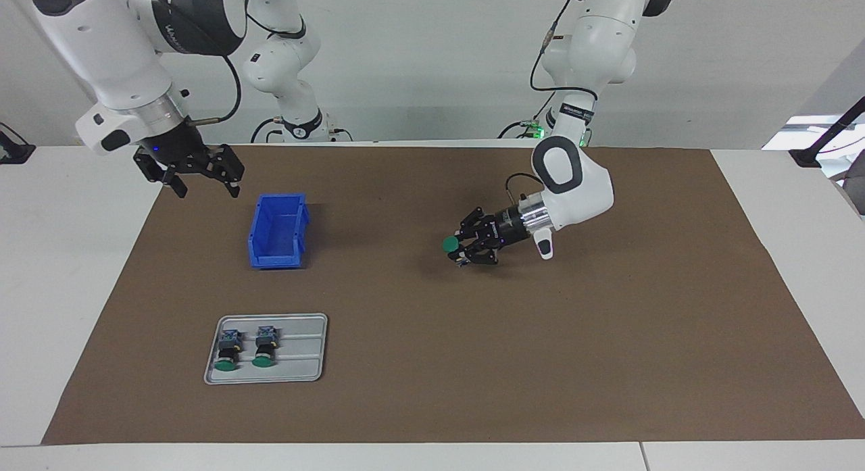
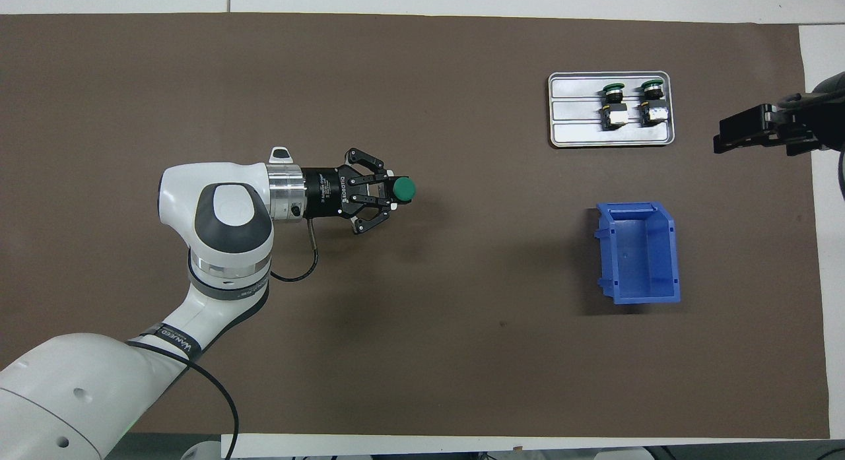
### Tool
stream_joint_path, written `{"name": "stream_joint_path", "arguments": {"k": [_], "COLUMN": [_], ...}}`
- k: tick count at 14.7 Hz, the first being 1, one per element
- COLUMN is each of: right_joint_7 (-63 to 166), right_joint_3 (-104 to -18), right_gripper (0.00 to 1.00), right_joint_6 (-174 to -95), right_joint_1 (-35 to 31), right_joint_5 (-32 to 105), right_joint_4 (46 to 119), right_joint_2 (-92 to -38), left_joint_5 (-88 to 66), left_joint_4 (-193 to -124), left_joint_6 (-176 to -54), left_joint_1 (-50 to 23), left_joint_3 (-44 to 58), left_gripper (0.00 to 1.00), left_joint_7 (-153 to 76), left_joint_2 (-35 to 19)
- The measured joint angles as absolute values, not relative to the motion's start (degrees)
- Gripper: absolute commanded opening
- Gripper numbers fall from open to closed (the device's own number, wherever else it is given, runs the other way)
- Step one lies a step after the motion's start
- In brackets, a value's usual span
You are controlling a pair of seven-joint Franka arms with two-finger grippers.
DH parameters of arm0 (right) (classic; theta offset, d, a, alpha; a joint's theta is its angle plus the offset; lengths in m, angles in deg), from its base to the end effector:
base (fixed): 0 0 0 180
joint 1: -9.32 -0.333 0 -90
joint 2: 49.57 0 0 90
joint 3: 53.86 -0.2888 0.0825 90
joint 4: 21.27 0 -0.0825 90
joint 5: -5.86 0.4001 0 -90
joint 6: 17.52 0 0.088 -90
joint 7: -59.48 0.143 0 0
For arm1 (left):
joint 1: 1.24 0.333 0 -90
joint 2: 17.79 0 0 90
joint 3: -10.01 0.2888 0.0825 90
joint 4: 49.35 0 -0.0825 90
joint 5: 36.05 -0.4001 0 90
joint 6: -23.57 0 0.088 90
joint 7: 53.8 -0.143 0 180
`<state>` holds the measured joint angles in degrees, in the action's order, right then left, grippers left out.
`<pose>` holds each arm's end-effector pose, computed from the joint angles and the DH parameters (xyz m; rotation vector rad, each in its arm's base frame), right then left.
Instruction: Place and press button with both arms
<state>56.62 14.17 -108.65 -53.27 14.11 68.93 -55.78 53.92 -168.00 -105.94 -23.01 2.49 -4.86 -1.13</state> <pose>0.5834 -0.0133 0.5362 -3.0955 0.0755 0.0325 0.5091 -0.3476 0.2502 1.5347 1.4976 -0.9432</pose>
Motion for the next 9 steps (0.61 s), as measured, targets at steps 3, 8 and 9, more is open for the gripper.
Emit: {"name": "stream_joint_path", "arguments": {"k": [3, 8, 9], "right_joint_7": [56.62, 56.62, 56.62], "right_joint_3": [14.17, 14.16, 14.16], "right_gripper": [0.99, 0.99, 0.99], "right_joint_6": [-107.99, -107.94, -107.94], "right_joint_1": [-53.27, -53.28, -53.28], "right_joint_5": [14.11, 14.11, 14.11], "right_joint_4": [68.98, 69.04, 69.05], "right_joint_2": [-55.5, -55.43, -55.43], "left_joint_5": [61.9, 65.49, 65.61], "left_joint_4": [-168.62, -169.54, -169.54], "left_joint_6": [-103.85, -100.75, -99.78], "left_joint_1": [-22.01, -22.04, -21.97], "left_joint_3": [2.44, 1.83, 1.87], "left_gripper": [0.0, 0.0, 0.0], "left_joint_7": [-10.86, -15.0, -16.03], "left_joint_2": [1.03, 2.95, 3.31]}}
